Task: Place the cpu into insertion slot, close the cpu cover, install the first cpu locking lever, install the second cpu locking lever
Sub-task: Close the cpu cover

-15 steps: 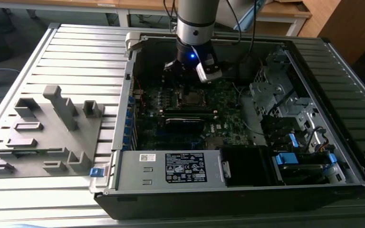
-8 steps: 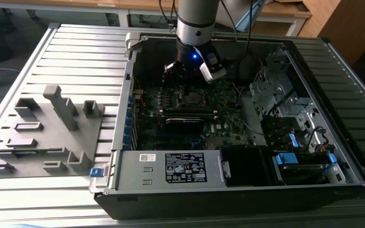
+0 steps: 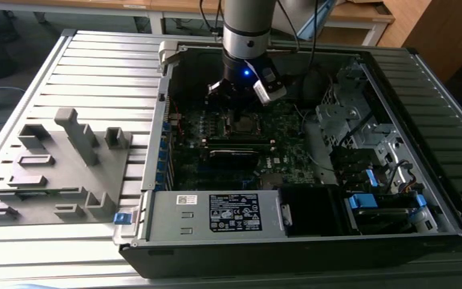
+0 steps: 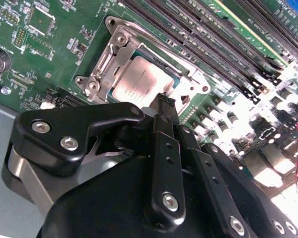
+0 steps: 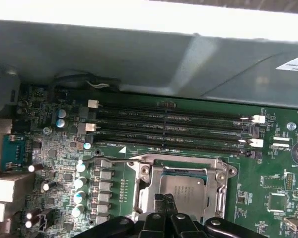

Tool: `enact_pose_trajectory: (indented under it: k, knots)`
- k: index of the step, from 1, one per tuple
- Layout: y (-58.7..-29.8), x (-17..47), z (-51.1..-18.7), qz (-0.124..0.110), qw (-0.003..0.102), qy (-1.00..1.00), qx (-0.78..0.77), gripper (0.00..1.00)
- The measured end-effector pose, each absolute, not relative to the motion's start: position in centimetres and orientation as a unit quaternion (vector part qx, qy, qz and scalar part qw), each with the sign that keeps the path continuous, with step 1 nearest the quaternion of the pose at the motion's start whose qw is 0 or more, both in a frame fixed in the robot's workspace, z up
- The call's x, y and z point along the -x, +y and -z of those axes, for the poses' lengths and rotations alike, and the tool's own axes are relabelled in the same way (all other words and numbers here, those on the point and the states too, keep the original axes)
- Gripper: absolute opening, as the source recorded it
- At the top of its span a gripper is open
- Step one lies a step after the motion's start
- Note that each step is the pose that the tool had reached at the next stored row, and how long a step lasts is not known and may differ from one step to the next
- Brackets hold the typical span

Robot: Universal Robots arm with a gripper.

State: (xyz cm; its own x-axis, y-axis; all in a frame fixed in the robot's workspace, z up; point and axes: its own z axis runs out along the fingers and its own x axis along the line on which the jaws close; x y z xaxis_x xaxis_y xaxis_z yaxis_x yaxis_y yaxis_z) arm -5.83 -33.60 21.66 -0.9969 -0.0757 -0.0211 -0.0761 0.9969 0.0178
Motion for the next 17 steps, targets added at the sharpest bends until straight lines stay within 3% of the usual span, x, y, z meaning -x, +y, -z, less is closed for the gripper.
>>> enact_pose_trajectory:
  k: [17]
  knots:
    - [-33.6, 6.9, -20.8, -0.009, 0.011, 1.0, 0.007, 0.11]
